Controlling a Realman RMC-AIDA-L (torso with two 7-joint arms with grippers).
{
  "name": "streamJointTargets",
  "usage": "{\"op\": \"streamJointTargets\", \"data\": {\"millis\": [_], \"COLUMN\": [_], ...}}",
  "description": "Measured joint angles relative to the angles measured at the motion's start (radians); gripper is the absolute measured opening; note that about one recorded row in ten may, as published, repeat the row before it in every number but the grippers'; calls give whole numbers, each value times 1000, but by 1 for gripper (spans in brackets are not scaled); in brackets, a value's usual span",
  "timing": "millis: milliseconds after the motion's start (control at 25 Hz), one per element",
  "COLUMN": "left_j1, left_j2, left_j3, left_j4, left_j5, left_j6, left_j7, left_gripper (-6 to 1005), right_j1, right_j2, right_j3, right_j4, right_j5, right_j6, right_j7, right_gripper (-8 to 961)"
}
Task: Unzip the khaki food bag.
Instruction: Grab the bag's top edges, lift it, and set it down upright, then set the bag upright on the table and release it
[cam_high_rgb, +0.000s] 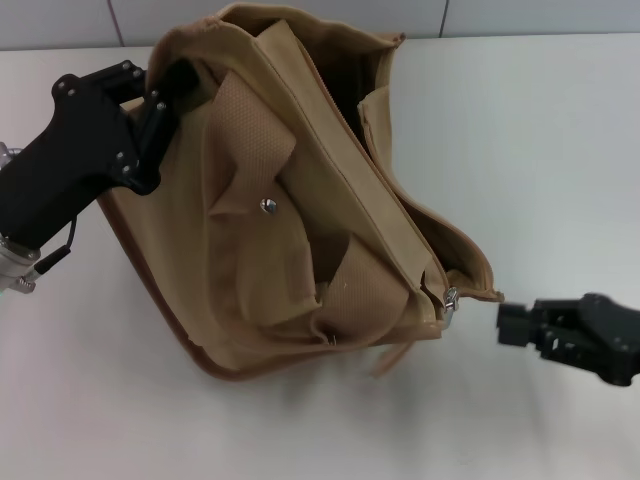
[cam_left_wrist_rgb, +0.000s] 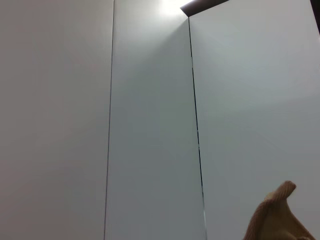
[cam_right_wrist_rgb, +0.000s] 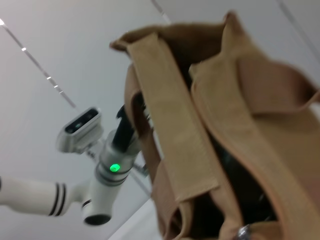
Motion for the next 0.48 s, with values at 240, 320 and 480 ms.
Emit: {"op": "streamJointTargets", "data": {"millis": [240, 320, 480], "left_j1": [2, 2, 6], "left_j2": [0, 0, 0], "left_j3": [1, 1, 1], "left_j4": [0, 0, 0], "left_j5": [1, 2, 2], "left_j6": [0, 0, 0], "left_j7": [1, 1, 1], "left_gripper": [63, 63, 63], "right_j1": [-31, -42, -65], "right_j2": [-6, -6, 5], "right_j3": [88, 108, 131], "right_j4": [-29, -35, -38], "right_j5": [0, -1, 0], "right_j6": [-19, -19, -13], "right_j7": [-75, -125, -262], "right_gripper": [200, 239, 374]}}
